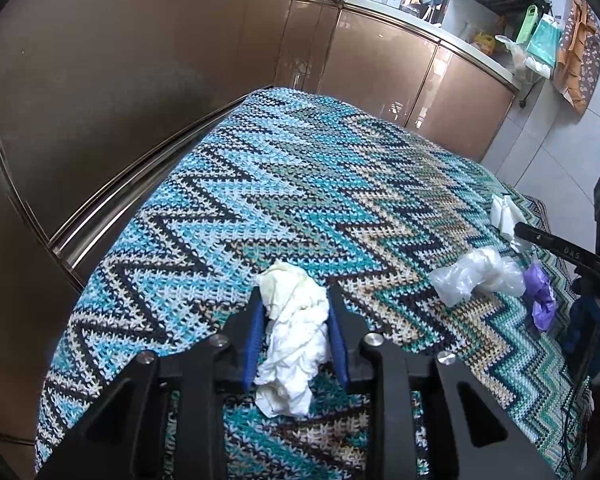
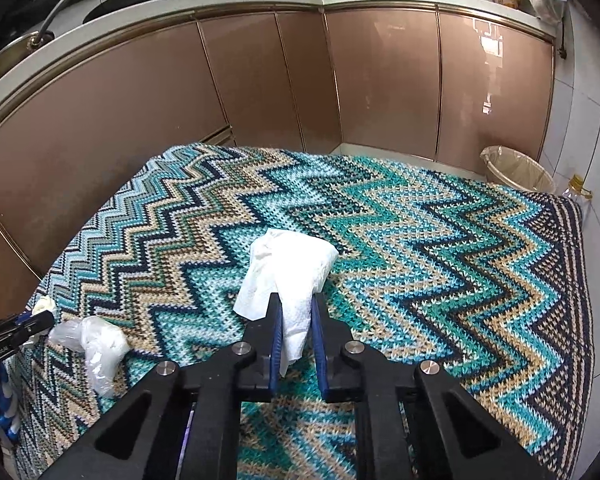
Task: Collect trash
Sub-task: 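Carry both white tissues toward the white bin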
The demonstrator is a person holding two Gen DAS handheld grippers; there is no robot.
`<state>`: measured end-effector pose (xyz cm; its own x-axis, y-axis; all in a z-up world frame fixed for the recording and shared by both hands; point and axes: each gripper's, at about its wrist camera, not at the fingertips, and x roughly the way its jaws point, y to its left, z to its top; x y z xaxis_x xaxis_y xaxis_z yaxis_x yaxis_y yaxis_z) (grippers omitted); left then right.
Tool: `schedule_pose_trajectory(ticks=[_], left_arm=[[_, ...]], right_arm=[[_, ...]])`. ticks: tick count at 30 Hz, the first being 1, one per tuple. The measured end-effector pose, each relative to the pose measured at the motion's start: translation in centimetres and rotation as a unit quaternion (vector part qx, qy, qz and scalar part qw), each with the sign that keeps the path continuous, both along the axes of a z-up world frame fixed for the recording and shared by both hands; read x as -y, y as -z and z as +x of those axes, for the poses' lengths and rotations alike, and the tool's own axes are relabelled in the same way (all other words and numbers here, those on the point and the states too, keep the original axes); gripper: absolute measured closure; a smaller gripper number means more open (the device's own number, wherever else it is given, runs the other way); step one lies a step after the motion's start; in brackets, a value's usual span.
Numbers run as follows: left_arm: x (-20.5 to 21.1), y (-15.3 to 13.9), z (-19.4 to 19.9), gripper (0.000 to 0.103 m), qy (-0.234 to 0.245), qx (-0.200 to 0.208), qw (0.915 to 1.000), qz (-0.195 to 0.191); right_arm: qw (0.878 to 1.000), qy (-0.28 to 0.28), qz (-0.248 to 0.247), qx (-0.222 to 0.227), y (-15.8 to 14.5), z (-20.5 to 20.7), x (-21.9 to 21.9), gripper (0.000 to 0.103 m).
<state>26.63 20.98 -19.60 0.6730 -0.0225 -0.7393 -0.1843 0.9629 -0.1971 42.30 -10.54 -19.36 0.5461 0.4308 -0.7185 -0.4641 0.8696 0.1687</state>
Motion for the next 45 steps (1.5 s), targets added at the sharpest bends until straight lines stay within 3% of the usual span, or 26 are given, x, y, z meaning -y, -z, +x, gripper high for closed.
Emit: schedule_pose_trajectory(ticks=[8, 16, 23, 38, 45], left_arm=[[0.3, -0.2, -0.3, 0.083, -0.006, 0.003, 0.9999, 0.014], [2.5, -0.8, -0.7, 0.087, -0.012, 0.010, 0.9966, 0.081], [2.8, -1.8, -1.5, 0.087, -0.037, 0.018, 0.9938, 0.103], [7.4, -8.2, -7.8, 0.087, 0.005, 0.082, 0.9906, 0.109], [12.9, -11.1, -8.3, 0.087, 0.047, 0.097, 0.9866, 0.122]], right_arm=[[1.000, 0.013, 0.007, 0.028, -2.7, -3.9, 1.2, 0.090], [0.998, 0.042, 0.018, 0.052, -5.8, -9.4, 4.7, 0.090], [0.996, 0.054, 0.024, 0.065, -7.6, -15.7, 7.0, 0.090], [0.989, 0.086, 0.058, 0.109, -10.4, -25.4, 11.7, 0.090], [0.982, 0.111, 0.089, 0.127, -10.4, -27.6, 15.8, 0.090]])
